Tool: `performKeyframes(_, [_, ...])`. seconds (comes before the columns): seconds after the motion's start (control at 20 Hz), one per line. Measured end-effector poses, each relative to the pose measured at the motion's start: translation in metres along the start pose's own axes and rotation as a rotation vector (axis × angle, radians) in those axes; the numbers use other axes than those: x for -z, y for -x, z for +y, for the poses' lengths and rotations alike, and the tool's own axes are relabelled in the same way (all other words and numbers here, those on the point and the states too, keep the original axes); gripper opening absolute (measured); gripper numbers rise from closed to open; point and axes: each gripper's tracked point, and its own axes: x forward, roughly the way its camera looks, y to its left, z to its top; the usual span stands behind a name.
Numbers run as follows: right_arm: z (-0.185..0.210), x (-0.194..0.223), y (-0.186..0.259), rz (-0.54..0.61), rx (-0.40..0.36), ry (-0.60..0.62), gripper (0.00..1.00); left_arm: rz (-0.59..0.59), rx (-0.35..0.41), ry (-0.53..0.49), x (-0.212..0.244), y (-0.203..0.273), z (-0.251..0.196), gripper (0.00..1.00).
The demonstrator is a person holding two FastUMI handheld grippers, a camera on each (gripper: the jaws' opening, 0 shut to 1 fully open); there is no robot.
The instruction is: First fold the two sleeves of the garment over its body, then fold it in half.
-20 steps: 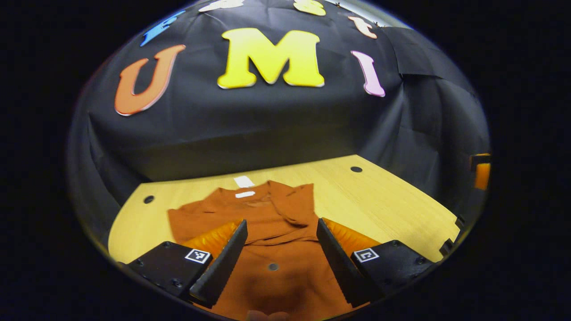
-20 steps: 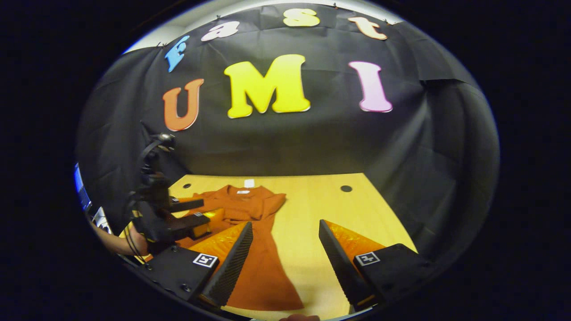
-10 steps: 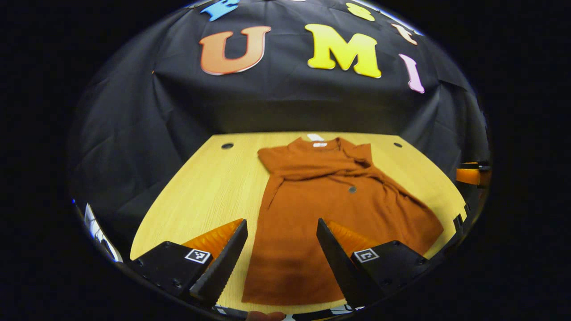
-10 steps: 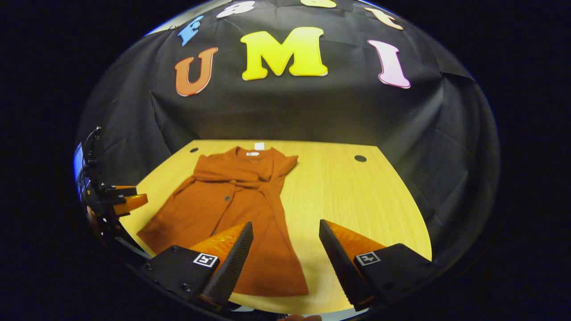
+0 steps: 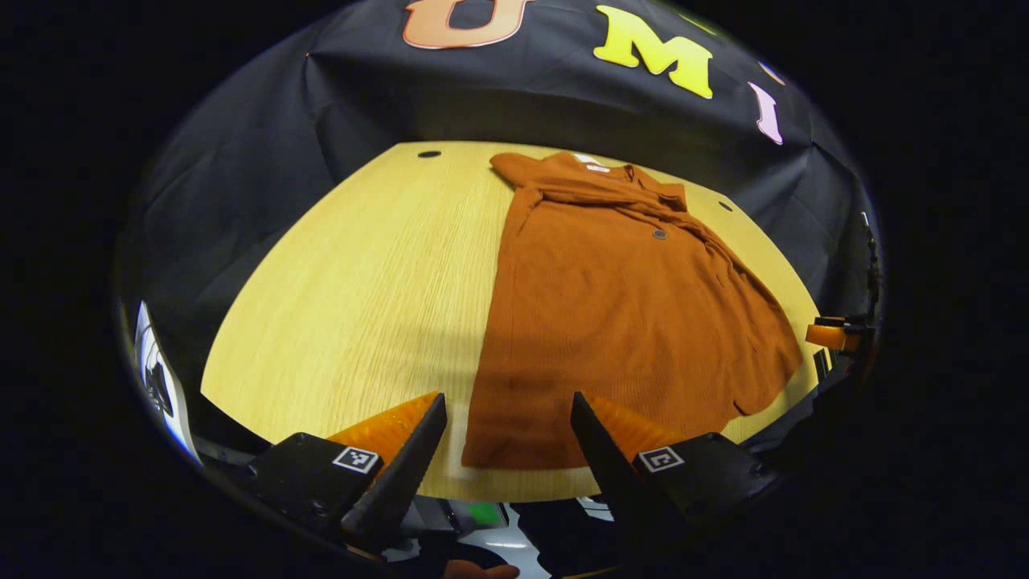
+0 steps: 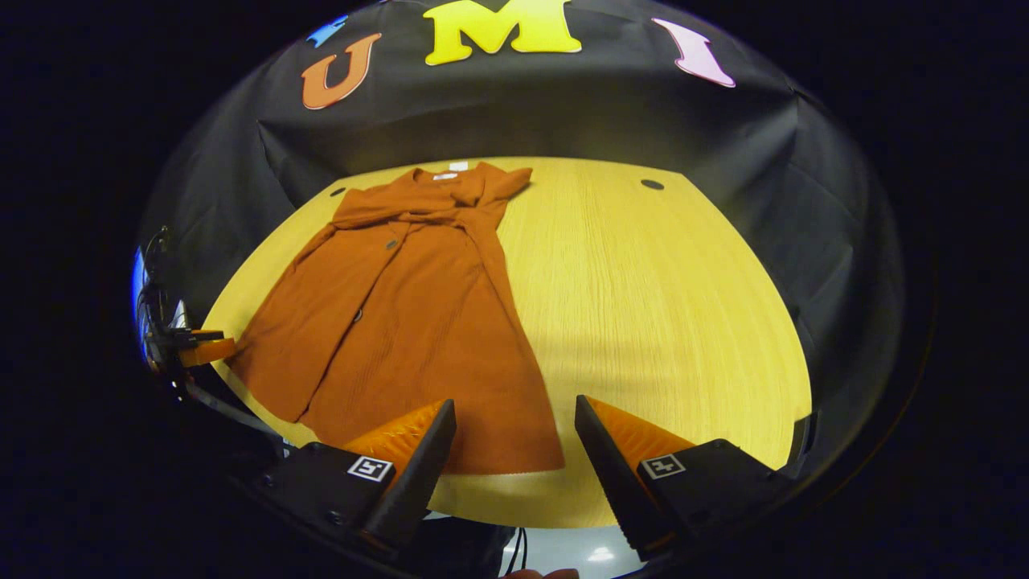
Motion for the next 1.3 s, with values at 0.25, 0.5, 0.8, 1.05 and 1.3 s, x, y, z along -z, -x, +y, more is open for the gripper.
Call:
performKeyframes(0.25, [-0.003, 0.015, -0.014, 0.041, 0.018, -0.014, 0.96, 0.039, 0.035, -0.011, 0.011, -0.002, -0.002, 1.0])
performKeyframes(0.5, [0.0, 0.033, -0.028, 0.09, 0.019, 0.004, 0.94, 0.054, 0.045, -0.048, 0.012, -0.001, -0.005, 1.0])
performKeyframes(0.8, [0.0, 0.029, -0.033, 0.104, 0.028, 0.011, 0.72, 0.077, 0.041, -0.046, 0.011, -0.004, -0.011, 0.88])
performKeyframes(1.05, [0.006, 0.026, -0.036, 0.132, 0.024, -0.046, 0.1, 0.084, 0.004, -0.034, 0.007, -0.01, -0.007, 0.33])
performKeyframes(1.3, [0.013, 0.002, -0.027, 0.108, -0.016, -0.058, 0.01, 0.054, 0.035, -0.035, -0.01, 0.001, -0.019, 0.03])
